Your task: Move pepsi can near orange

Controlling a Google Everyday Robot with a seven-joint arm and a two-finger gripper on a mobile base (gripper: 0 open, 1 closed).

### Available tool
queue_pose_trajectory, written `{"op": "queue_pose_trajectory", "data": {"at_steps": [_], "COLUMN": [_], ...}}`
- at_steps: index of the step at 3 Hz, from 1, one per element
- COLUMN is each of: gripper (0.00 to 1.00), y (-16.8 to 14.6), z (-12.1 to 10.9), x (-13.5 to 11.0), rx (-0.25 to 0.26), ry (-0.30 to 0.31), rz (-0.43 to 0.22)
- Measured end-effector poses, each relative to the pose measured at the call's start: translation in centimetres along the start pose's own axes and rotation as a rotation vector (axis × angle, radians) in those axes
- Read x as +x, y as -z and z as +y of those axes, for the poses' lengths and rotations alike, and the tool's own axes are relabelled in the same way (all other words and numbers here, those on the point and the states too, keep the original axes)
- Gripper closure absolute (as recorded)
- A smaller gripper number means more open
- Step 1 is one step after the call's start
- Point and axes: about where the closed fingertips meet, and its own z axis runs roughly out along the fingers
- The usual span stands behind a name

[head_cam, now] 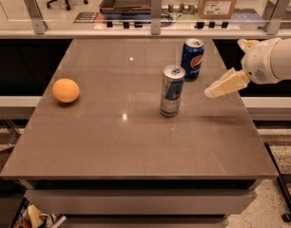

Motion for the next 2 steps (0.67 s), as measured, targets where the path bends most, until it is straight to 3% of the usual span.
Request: {"op": "queue_pose_trajectory", "data": {"at_steps": [2], "gripper": [0.0], "y": [-0.6], "z": [-0.02], "x": [-0.69], "rx": [-0.012], "ry": [-0.018], "rz": [-0.032]}}
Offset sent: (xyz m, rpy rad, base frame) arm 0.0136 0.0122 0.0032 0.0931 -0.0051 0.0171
